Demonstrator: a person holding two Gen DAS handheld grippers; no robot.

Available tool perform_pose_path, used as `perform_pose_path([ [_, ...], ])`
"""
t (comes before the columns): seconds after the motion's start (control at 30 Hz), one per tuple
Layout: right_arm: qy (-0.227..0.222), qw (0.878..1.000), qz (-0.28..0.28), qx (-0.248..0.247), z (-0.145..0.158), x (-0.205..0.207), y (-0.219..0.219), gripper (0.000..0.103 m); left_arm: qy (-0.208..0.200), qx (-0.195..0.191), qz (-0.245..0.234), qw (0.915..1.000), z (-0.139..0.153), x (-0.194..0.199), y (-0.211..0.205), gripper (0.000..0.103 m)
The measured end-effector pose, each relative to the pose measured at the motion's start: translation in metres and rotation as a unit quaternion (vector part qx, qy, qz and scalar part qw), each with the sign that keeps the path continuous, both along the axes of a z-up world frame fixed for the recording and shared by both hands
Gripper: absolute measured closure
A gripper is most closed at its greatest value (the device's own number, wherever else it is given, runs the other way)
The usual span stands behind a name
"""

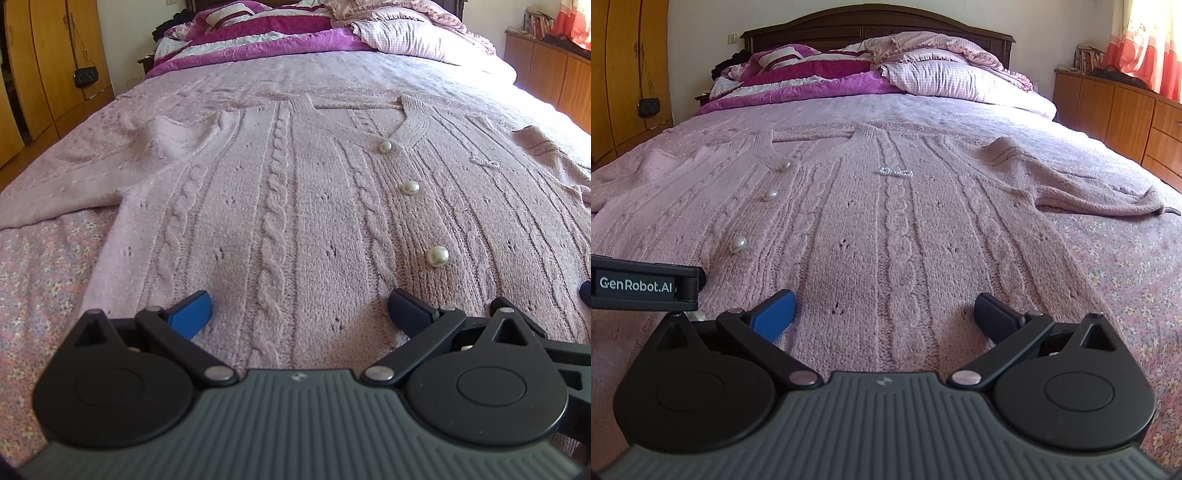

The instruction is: Fold small clothes

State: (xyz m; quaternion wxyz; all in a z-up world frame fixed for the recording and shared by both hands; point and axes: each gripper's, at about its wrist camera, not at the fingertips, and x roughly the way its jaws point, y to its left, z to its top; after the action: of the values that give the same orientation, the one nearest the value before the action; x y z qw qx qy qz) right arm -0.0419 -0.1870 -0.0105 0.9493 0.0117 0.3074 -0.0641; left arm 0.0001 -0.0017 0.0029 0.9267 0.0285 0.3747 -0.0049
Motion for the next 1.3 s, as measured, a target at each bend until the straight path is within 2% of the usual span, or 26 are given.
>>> perform_pose_path([
  [0.2,0.014,1.0,0.001,0.007,0.002,0.005,-0.001,0.0,0.009,-0.013,0.005,0.9999,0.006,0.002,0.003,0.0],
  [0.53,0.058,0.997,0.018,0.037,0.017,0.01,-0.018,0.0,0.014,-0.01,0.001,0.9998,0.027,0.0,-0.002,0.0],
  [0.83,0.05,0.996,0.005,0.067,0.035,0.008,-0.053,0.0,0.017,-0.003,0.001,0.9998,0.045,0.003,-0.009,0.0],
  [0.97,0.039,0.997,0.0,0.072,0.045,0.011,-0.08,0.0,0.023,0.008,-0.003,0.9997,0.045,0.008,-0.017,0.0],
  [1.07,0.033,0.995,-0.007,0.095,0.053,0.014,-0.109,0.0,0.03,0.01,-0.012,0.9994,0.044,0.012,-0.023,0.0],
  [1.2,0.029,0.989,-0.027,0.14,0.058,0.018,-0.162,0.0,0.036,0.016,-0.023,0.999,0.043,0.016,-0.032,0.0],
  [1.3,0.023,0.985,-0.062,0.158,0.059,0.021,-0.205,0.0,0.043,0.022,-0.028,0.9984,0.039,0.019,-0.038,0.0],
])
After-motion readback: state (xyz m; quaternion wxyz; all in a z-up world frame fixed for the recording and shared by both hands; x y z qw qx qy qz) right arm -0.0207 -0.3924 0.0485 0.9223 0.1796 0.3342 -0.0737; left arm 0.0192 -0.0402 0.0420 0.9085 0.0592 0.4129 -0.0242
